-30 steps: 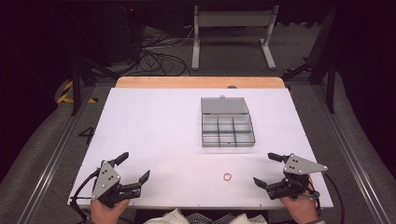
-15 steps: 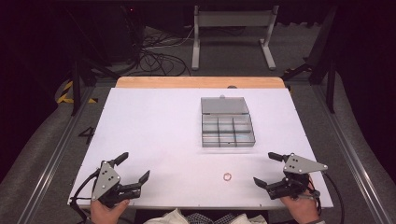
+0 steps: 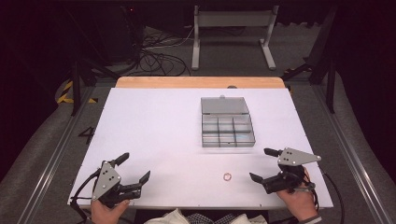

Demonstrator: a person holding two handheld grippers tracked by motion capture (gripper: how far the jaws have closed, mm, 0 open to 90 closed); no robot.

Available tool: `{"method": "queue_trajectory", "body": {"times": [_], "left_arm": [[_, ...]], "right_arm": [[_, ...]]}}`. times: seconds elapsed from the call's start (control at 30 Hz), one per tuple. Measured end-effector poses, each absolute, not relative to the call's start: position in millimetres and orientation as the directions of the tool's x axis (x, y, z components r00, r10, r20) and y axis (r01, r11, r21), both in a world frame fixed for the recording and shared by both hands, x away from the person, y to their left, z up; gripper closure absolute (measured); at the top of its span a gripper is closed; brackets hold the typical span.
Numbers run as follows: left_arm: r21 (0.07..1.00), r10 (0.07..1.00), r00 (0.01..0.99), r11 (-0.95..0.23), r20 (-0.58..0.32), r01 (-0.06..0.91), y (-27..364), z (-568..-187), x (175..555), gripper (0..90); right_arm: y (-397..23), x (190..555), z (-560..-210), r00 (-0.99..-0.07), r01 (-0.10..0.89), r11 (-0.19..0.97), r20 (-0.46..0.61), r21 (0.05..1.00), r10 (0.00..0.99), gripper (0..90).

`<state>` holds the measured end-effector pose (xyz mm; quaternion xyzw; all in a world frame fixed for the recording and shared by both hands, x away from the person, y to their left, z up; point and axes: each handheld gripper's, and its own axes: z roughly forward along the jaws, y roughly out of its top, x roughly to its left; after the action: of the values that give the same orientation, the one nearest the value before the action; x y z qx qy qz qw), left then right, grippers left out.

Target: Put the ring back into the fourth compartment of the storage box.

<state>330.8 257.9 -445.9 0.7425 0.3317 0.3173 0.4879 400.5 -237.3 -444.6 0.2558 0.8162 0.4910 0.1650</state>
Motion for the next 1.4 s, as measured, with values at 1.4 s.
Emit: {"method": "queue_trajectory", "body": {"times": [1.4], "left_arm": [[0.935, 0.798, 0.585, -0.304, 0.145, 0.183, 258.0, -445.9, 331.0, 12.7]], "right_arm": [[-178.3, 423.5, -430.6, -0.859, 0.297, 0.481, 0.011, 0.825, 0.512, 17.5]]}}
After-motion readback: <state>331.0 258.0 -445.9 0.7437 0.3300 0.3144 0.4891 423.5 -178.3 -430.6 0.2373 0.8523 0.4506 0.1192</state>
